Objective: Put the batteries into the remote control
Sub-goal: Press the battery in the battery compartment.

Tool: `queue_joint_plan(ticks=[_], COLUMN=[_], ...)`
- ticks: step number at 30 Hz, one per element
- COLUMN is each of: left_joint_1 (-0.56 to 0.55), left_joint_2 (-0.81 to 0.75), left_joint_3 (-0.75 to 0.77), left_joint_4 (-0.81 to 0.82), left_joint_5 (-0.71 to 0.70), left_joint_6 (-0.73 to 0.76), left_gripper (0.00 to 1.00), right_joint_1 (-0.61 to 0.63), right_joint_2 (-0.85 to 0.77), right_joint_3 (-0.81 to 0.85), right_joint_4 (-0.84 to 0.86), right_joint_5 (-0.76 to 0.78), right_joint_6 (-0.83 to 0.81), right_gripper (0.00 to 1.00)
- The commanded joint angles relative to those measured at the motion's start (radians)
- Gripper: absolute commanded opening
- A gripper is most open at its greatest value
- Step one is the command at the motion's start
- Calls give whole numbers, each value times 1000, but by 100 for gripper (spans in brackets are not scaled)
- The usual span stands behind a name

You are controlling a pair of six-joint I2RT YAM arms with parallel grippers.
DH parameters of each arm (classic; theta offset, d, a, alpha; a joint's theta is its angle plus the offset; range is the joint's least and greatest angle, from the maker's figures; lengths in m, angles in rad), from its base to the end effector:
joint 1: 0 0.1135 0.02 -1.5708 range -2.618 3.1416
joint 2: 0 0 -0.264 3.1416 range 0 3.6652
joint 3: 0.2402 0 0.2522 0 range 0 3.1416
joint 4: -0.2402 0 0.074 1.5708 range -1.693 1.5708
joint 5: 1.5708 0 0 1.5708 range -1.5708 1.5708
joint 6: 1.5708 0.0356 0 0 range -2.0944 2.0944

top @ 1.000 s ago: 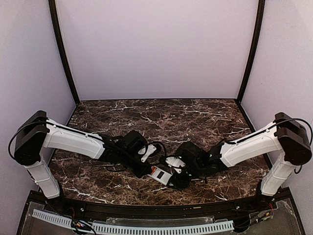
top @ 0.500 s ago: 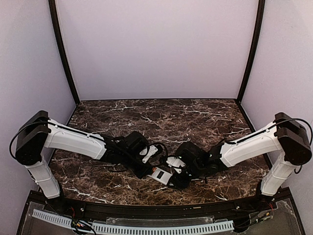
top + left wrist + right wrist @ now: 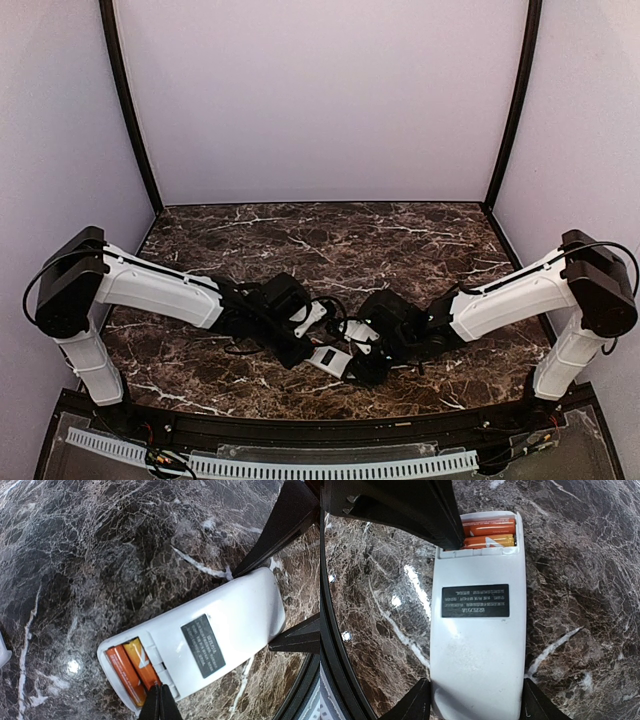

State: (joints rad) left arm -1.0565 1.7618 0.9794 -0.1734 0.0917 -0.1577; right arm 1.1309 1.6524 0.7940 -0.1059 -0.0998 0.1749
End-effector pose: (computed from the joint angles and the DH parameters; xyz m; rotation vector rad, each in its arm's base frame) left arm 0.1690 -0.3057 0.1532 1.1764 2.3509 -0.5753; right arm 0.1286 0.2815 0.1405 -1.2572 2.3367 0.6096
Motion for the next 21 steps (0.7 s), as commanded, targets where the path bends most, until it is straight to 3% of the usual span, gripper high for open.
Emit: queue_joint_plan(ticks=[1,7,11,17,21], left_joint_1=[-13,1,38,130,204], left_joint_2=[72,35,-6,-142,-206], left_joint_3=[-22,13,32,-7,-33], left_joint_4=[-135,-106,-98,-34,-14], left_joint_5=[-3,24,39,73,5], left_joint_6=[-5,-38,-62,-121,-149], left_gripper=[0,1,8,38,68], right_joint_1=[12,12,11,-1,-21], right_joint_2=[4,-8,-16,-17,-18], right_joint_3=[2,-7,-10,-15,-18], right_joint_4=[-3,3,-2,-13,-18], right_joint_5=[18,34,51,80,96], right_joint_6=[3,-13,-20,-19,-21], right_gripper=[58,58,63,68,75])
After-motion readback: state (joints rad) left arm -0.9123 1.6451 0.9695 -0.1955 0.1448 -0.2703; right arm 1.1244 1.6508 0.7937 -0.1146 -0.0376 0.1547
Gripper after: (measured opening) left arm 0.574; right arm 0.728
